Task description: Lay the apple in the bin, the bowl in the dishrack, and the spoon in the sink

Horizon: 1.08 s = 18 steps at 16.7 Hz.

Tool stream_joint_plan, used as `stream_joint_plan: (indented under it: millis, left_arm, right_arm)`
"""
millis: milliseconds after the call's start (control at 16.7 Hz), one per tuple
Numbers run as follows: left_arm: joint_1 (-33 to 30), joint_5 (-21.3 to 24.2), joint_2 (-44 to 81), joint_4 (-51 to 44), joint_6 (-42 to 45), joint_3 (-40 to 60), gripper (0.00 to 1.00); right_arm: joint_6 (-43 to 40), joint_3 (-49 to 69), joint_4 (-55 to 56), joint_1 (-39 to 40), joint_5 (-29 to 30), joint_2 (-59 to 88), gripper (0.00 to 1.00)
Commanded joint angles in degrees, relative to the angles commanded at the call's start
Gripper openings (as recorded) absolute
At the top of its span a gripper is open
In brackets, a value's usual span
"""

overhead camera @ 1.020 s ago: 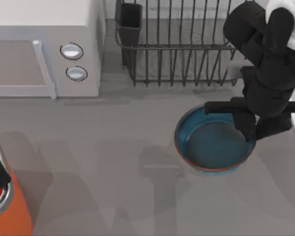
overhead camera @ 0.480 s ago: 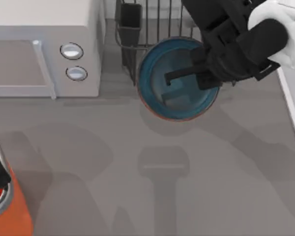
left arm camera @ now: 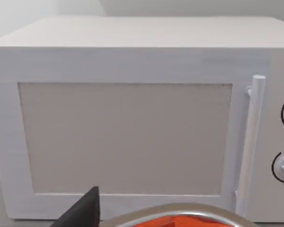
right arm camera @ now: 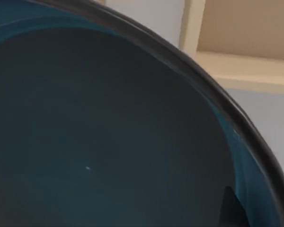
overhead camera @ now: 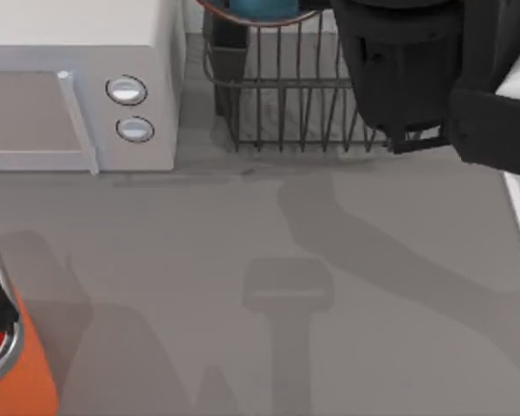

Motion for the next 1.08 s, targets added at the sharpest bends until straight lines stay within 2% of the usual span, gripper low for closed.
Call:
stream_joint_plan:
  millis: [240,600,840,1080]
  left_arm:
    - [0.0,0.0,0.0,0.0,0.0,0.0,1.0]
    - [0.0,0.0,0.0,0.0,0.0,0.0,1.0]
    - [0.0,0.0,0.0,0.0,0.0,0.0,1.0]
    - [0.0,0.0,0.0,0.0,0.0,0.0,1.0]
  right_arm:
    - [-3.4,-0.1,7.2,3.8,7.1,-3.6,0.0]
    - [-3.4,0.0,7.6,3.6,7.2,-3.5,0.0]
    - [-3.5,-0.3,14.0,0.4,3.6,2.6,0.0]
    - [-3.8,-2.0,27.8,-6.6,-3.2,14.2,0.0]
